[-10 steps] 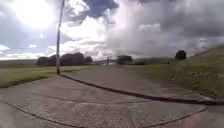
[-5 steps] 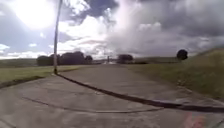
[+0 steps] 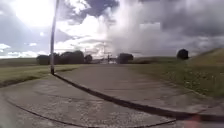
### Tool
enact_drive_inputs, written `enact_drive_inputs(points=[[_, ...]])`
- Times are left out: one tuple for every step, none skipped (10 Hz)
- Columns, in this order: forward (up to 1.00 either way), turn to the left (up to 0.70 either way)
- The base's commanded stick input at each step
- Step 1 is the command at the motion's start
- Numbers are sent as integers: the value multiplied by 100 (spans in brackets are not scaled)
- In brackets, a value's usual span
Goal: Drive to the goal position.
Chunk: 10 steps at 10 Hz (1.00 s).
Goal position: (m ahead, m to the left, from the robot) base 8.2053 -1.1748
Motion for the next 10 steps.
enact_drive_inputs(points=[[70,0],[70,0],[70,0],[70,0],[70,0],[70,0],[70,0],[70,0],[70,0],[70,0]])
